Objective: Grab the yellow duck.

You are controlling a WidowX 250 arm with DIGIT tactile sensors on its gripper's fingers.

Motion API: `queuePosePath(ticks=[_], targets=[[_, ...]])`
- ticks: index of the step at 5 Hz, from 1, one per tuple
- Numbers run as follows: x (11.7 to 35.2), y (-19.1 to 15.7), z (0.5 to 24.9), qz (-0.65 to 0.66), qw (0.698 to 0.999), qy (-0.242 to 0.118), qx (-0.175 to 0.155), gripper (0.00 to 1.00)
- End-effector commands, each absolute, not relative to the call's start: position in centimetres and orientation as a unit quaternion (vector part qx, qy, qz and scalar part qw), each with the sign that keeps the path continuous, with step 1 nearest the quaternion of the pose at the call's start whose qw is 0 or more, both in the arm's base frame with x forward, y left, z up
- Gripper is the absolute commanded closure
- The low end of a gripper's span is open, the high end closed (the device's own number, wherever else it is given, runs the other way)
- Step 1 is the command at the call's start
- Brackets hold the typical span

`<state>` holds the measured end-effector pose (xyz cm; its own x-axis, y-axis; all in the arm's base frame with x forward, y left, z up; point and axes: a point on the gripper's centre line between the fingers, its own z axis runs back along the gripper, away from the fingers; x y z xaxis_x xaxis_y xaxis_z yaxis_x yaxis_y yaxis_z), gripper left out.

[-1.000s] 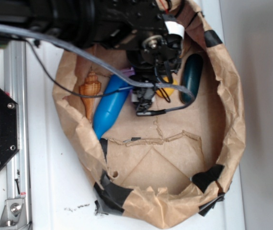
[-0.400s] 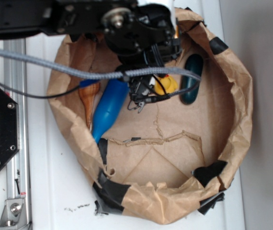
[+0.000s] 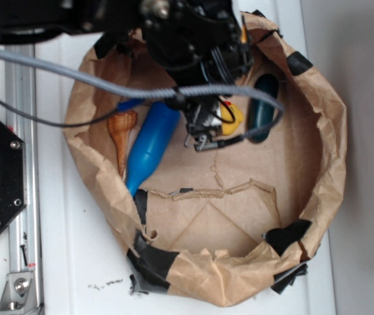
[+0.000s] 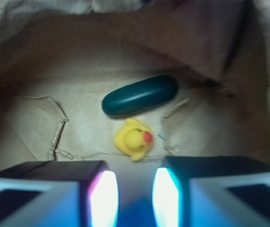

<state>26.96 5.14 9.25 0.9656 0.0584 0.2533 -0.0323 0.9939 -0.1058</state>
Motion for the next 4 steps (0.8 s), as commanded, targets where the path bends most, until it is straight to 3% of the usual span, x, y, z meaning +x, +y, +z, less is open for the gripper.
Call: queuePosePath(ticks=[1,2,3,4], targets=[[28.4,3.5,5.2,0.009,0.986,-0.156,-0.061,0.0],[28.8,4.1,3.9,0.006,0.988,-0.145,-0.053,0.0],[29.8,3.5,2.6,-0.027,0.991,-0.129,-0.036,1.0],[29.7,3.3,2.7,-0.029,0.991,-0.125,-0.042,1.0]])
